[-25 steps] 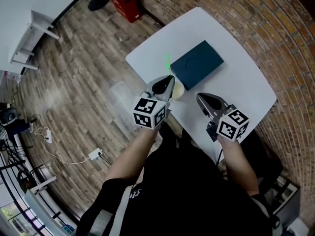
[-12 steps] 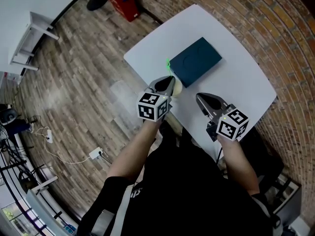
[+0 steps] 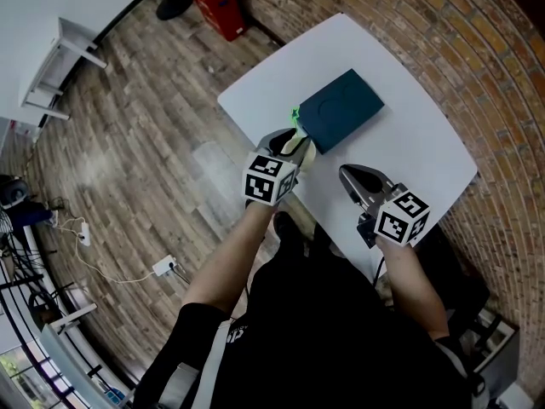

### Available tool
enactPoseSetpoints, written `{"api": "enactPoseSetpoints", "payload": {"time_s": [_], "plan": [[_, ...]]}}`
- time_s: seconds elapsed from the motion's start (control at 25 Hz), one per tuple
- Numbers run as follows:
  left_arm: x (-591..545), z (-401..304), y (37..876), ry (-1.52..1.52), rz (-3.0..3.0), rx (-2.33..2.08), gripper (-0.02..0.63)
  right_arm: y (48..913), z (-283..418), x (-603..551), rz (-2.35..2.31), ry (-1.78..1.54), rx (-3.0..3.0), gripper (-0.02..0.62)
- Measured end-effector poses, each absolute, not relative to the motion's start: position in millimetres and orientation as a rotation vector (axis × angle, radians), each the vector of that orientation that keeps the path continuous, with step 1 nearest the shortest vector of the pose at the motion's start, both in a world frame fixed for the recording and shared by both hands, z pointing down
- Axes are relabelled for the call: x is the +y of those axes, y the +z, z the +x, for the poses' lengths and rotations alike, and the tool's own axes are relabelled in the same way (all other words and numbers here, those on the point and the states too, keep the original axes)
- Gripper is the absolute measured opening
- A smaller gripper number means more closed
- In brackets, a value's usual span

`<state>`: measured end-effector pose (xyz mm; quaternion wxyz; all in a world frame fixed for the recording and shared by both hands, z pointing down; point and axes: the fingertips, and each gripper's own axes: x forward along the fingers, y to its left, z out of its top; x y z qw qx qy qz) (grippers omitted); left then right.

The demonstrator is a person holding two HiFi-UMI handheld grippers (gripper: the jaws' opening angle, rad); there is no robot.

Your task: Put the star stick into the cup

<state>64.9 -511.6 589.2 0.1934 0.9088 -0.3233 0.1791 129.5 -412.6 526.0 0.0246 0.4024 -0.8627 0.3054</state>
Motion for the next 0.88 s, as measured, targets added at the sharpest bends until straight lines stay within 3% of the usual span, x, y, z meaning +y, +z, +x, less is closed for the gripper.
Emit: {"api": "enactPoseSetpoints", "payload": {"time_s": [0.28,0.68,0.88], "plan": [[-517.0,61.3,588.6,0.59,2.517,-0.969,0.287,523.8,130.0,-410.4,1.22,0.945,-2.686,0.0],[-505.1,51.8,553.2,0.558,2.552,-1.095,0.286,509.6,137.3,-405.3,1.182,0.922,-2.757,0.0],[-491.2,43.6,527.9,0.455,2.522,-1.08,0.244,499.9,134.9,-405.7,1.117,0.901,-2.813,0.0]]}}
